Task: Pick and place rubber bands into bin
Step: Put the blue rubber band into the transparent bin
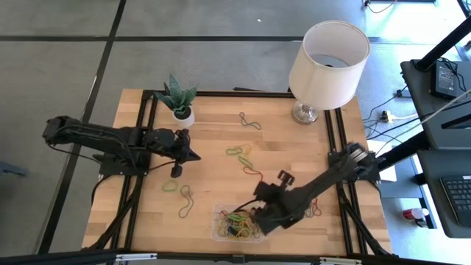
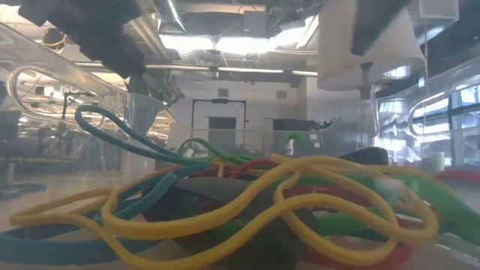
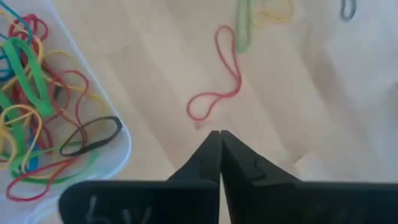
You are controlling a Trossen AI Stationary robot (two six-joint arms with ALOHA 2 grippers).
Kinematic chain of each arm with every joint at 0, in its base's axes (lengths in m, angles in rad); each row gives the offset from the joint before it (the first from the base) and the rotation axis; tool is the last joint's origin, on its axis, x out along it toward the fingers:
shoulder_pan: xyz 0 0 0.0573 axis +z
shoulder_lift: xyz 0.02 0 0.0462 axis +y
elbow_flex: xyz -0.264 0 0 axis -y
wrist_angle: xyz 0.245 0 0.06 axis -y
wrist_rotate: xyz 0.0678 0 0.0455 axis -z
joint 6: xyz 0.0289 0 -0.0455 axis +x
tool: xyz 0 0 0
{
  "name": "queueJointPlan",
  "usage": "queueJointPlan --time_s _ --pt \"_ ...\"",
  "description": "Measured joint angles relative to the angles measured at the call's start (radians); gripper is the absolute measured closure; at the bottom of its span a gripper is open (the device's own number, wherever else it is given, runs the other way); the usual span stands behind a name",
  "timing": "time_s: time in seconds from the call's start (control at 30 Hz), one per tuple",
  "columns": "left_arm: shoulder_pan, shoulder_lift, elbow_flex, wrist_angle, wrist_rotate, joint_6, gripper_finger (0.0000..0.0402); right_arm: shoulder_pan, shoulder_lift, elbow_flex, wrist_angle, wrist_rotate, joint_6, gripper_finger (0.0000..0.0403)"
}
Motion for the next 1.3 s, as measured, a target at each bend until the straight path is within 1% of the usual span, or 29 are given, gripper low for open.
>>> queueJointPlan --time_s 0.17,0.27,0.4,0.53,0.63,0.73,0.87,0.97,1.03,1.13,1.23,1.3 --pt "-0.034 0.081 0.006 0.097 -0.045 -0.007 0.04 0.033 -0.245 -0.385 0.321 -0.001 0.05 0.04" --pt "-0.047 0.171 0.053 0.107 -0.095 -0.011 0.04 0.043 -0.393 -0.604 0.501 0.0 0.055 0.0399" --pt "-0.046 0.322 0.161 0.105 -0.169 -0.025 0.04 0.043 -0.575 -0.848 0.684 -0.001 0.055 0.0399" --pt "-0.017 0.493 0.307 0.103 -0.222 -0.025 0.04 0.043 -0.727 -1.029 0.768 -0.001 0.053 0.0399" --pt "0.019 0.622 0.436 0.061 -0.225 -0.035 0.0394 0.043 -0.823 -1.128 0.791 -0.001 0.052 0.0399" --pt "0.063 0.752 0.586 -0.026 -0.225 -0.092 0.0378 0.043 -0.902 -1.207 0.794 -0.001 0.05 0.0399" --pt "0.127 0.919 0.786 -0.122 -0.225 -0.163 0.0346 0.043 -0.988 -1.285 0.798 -0.003 0.039 0.0399" --pt "0.169 1.034 0.912 -0.127 -0.233 -0.213 0.0318 0.043 -1.036 -1.33 0.819 -0.016 0.0 0.0399" --pt "0.198 1.108 0.984 -0.128 -0.252 -0.264 0.0301 0.044 -1.06 -1.349 0.826 -0.025 -0.008 0.0399" --pt "0.236 1.199 1.069 -0.132 -0.25 -0.32 0.0282 0.043 -1.083 -1.373 0.834 -0.028 -0.012 0.0399" --pt "0.266 1.267 1.139 -0.137 -0.246 -0.385 0.0269 0.044 -1.096 -1.39 0.857 -0.029 -0.037 0.0399" --pt "0.28 1.306 1.171 -0.143 -0.245 -0.399 0.0261 0.044 -1.1 -1.393 0.86 -0.034 -0.06 0.0399"
